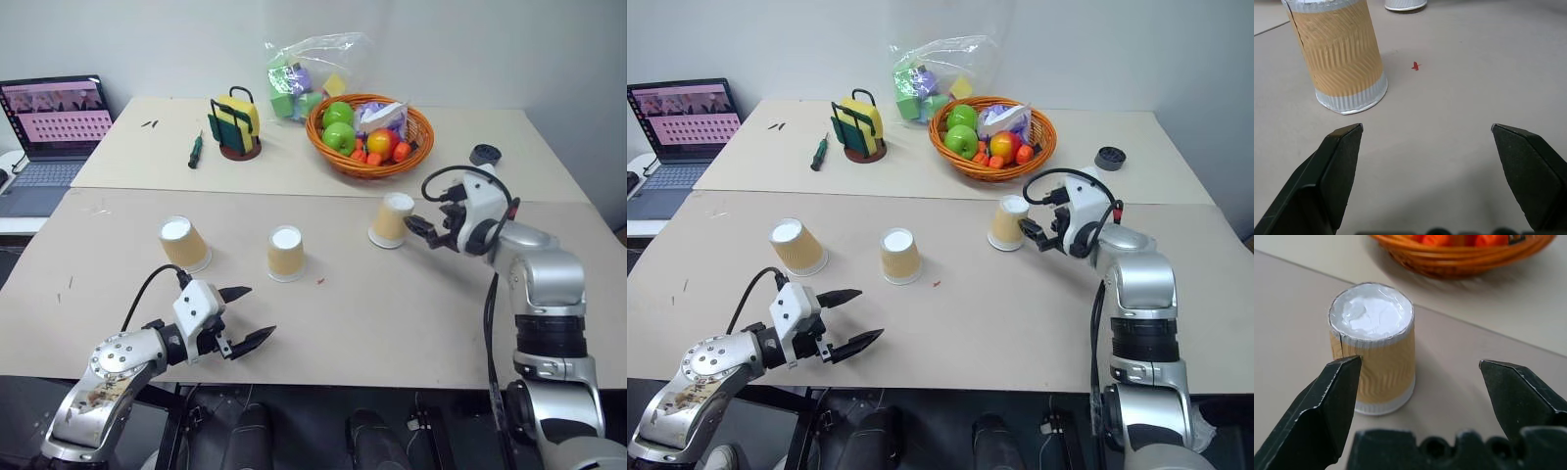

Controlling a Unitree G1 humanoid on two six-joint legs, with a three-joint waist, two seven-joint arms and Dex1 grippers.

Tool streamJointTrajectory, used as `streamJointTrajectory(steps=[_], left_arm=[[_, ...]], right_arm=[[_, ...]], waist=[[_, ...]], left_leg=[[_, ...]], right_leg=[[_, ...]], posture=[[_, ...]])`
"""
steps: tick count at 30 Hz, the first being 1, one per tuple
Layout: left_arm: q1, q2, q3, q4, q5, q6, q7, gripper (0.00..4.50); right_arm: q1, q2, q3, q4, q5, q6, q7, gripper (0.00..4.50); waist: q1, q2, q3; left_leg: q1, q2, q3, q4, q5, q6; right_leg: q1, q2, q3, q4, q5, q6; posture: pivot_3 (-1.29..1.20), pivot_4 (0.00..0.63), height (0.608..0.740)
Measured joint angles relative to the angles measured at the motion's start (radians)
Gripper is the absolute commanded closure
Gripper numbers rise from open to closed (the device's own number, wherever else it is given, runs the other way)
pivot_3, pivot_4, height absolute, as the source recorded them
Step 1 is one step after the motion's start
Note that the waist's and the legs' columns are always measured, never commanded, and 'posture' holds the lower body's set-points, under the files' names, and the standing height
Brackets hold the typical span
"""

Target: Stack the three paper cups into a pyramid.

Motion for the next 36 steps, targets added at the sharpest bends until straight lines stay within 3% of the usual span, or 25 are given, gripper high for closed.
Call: streamJointTrajectory(steps=[22, 30, 36], left_arm=[[-0.022, 0.0, 0.0, 0.018, 0.003, -0.001, 0.008, 0.0], [-0.022, 0.0, 0.01, 0.017, 0.003, -0.001, 0.015, 0.0], [-0.006, 0.0, 0.024, 0.012, 0.002, -0.001, 0.024, 0.0]], right_arm=[[-0.013, -0.059, 0.075, 0.037, 0.058, -0.067, 0.133, 0.02], [-0.072, 0.031, 0.136, 0.113, 0.054, -0.124, 0.129, 0.02], [-0.178, 0.079, 0.166, 0.303, 0.03, -0.219, 0.131, 0.02]], waist=[[-0.005, 0.0, 0.0], [-0.009, 0.0, 0.0], [-0.005, 0.0, 0.0]], left_leg=[[0.0, 0.0, 0.0, 0.0, 0.0, 0.0], [0.0, 0.0, 0.0, 0.0, 0.0, 0.0], [0.0, 0.0, 0.0, -0.001, 0.0, 0.0]], right_leg=[[0.0, 0.0, 0.0, -0.001, 0.0, 0.0], [0.0, 0.0, 0.0, -0.001, 0.0, 0.0], [0.0, 0.0, 0.0, -0.001, 0.0, 0.0]], posture=[[0.0, 0.15, 0.675], [0.0, 0.15, 0.675], [0.0, 0.15, 0.675]])
